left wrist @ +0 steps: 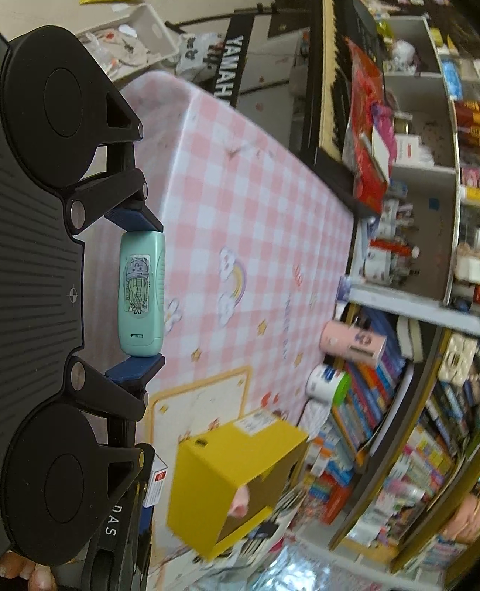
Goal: Organize objects
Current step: 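Lift the small box and mint eraser and carry them toward the yellow box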
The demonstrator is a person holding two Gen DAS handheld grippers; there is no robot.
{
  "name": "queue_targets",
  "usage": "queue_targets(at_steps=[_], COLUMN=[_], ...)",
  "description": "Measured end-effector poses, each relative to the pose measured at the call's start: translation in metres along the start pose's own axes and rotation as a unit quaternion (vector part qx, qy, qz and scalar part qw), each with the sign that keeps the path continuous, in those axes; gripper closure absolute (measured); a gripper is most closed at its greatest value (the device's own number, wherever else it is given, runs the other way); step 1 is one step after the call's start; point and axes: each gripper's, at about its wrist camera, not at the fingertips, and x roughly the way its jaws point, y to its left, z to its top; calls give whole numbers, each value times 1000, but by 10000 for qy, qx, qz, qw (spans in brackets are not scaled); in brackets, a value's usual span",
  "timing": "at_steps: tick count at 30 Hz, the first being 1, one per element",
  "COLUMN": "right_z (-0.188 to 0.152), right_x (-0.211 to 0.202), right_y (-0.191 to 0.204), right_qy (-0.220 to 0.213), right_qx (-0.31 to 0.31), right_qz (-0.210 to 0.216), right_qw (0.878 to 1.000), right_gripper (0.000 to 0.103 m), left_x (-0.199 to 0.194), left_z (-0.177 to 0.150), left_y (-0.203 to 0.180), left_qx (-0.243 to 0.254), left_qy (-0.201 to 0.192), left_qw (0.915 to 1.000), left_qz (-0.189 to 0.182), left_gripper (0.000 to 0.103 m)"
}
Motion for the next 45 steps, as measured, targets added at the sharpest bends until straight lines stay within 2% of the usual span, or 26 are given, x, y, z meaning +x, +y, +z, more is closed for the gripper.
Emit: queue_targets(at_steps=[12, 21, 26, 33, 39, 45], right_z=[-33, -47, -49, -43, -33, -9], right_x=[-39, -54, -58, -57, -54, -56], right_y=[-47, -96, -128, -159, -185, -217], right_qy=[13, -8, -37, -50, -76, -471], right_qx=[622, 1074, 1400, 1499, 1479, 1388], right_qz=[-623, -1037, -1207, -1252, -1231, -1222], right_qw=[9961, 9888, 9828, 9807, 9813, 9816], right_gripper=[50, 50, 50, 50, 50, 50], left_x=[9, 34, 46, 61, 68, 77], left_z=[-5, -4, -1, 4, 13, 40], left_y=[-55, -117, -146, -177, -202, -238], left_qx=[599, 1118, 1314, 1453, 1481, 1576], left_qy=[144, 357, 401, 397, 143, -322], left_qw=[9958, 9866, 9827, 9799, 9789, 9766], left_qz=[-683, -1135, -1244, -1311, -1399, -1427], left_gripper=[34, 34, 34, 34, 34, 34])
